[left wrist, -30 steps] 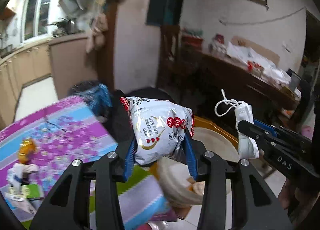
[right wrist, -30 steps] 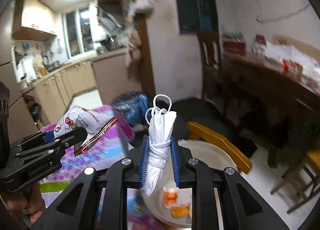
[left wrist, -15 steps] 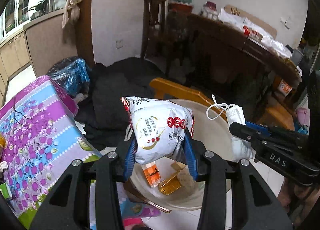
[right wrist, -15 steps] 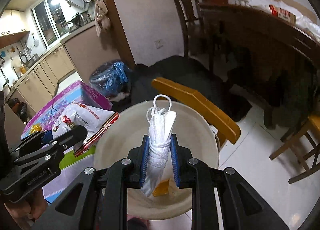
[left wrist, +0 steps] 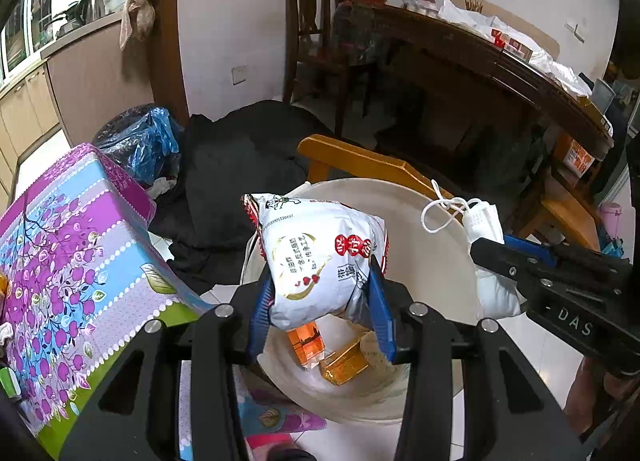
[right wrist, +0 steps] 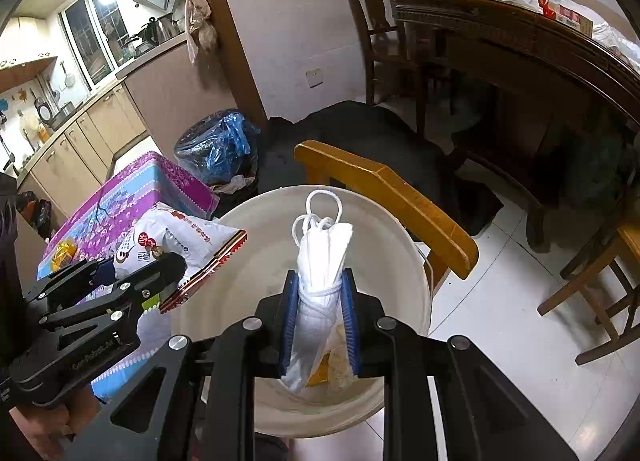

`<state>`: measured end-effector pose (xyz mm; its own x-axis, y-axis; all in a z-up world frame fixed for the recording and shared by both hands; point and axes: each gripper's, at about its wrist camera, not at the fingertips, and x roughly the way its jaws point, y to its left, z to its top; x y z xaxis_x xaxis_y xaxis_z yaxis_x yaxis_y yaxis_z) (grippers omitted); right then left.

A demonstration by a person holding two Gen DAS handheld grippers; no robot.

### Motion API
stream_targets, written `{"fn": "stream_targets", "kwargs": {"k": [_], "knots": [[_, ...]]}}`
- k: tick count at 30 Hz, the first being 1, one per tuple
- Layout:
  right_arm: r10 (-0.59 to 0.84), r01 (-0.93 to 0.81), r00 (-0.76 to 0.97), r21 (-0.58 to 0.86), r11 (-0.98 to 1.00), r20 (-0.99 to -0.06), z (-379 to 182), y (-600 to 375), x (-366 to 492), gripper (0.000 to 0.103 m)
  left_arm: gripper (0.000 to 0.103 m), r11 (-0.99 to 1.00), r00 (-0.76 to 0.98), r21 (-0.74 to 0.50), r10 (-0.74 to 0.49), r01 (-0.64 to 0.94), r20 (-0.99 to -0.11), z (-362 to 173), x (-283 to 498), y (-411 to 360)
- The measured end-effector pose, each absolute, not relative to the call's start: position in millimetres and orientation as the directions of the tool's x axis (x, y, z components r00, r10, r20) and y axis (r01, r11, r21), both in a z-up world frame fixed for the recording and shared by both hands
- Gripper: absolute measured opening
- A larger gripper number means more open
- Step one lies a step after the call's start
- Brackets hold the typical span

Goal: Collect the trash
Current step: 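Carry both bags over the white bucket and open both tools to drop them, then move both tools back over the table toward the remaining trash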

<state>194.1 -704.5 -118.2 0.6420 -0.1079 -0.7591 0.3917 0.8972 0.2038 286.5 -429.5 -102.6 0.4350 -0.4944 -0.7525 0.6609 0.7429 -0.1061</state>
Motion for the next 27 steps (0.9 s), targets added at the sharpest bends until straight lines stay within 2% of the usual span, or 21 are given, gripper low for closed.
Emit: {"fn": "stream_targets", "kwargs": {"k": [6,13,27], "knots": [[-0.107,0.390,0.636,0.199,0.899,-0.764,-117,-702,194,0.022,0.042,0.743,0.419,-0.104,-0.481,0.661,-0.770,-107,289,-433],[-0.100,0.395,0.630,0.207,0.895,-0.770,-119,-703,192,0.025,0.050,0.750,0.411,-0.093,-0.457,0.655,-0.789,-114,290,-436],[-0.105,0.403,0.636,0.214,0.890,-0.764,-117,-703,187,0.025,0.051,0.754,0.422,-0.079,-0.448,0.652,-0.788,-111,288,-434]]}}
